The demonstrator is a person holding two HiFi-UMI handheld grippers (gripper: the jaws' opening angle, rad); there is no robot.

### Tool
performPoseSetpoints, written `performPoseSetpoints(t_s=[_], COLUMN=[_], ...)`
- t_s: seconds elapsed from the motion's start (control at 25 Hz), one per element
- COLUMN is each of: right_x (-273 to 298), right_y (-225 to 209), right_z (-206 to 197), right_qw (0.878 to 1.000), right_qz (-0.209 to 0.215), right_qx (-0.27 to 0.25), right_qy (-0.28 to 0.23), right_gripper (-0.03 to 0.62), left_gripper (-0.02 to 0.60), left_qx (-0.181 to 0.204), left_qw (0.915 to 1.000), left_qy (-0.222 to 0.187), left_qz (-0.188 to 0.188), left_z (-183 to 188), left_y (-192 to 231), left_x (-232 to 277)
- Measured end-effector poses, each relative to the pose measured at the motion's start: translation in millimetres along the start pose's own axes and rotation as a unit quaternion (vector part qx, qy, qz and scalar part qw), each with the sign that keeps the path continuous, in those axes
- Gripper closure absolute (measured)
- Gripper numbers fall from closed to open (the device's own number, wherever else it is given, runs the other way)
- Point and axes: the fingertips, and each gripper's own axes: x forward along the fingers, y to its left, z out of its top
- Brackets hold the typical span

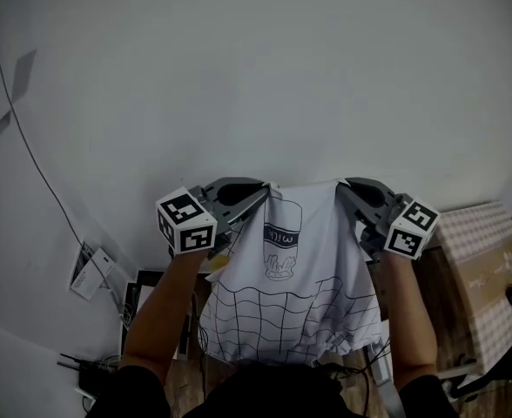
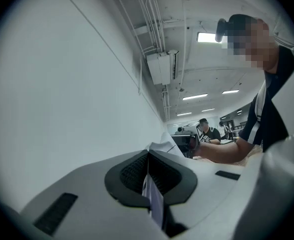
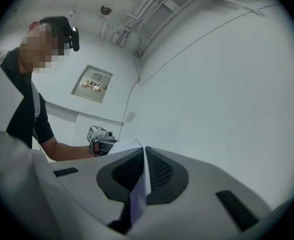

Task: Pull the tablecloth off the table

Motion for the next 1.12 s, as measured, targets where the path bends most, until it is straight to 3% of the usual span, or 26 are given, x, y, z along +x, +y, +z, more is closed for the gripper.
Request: performPoseSetpoints(t_s=[0.16,0.4,0.68,0.84,1.12], right_x=[1.1,-8.3,-29.4,-36.5,-24.4], right_y=[7.0,-60.0,-23.2,-16.9,-31.7], right_z=[33.9,101.7,139.8,147.3,128.4], right_qw=[0.999,0.997,0.993,0.991,0.991], right_qz=[-0.001,0.006,0.009,0.012,0.022], right_qx=[-0.011,-0.022,-0.067,-0.08,-0.089], right_qy=[-0.032,-0.07,-0.099,-0.104,-0.093], right_gripper=[0.572,0.572,0.572,0.572,0.572], left_gripper=[0.569,0.568,0.568,0.568,0.568], left_qx=[0.007,0.036,0.099,0.113,0.095], left_qw=[0.9989,0.9977,0.9927,0.9908,0.9927], left_qy=[-0.045,-0.058,-0.07,-0.075,-0.074], left_qz=[0.0,0.006,-0.003,-0.002,-0.002], left_z=[37.3,110.5,153.7,162.2,141.4], left_y=[0.9,30.2,-15.2,-25.7,-5.6], left_x=[-8.0,52.6,39.4,41.1,49.9])
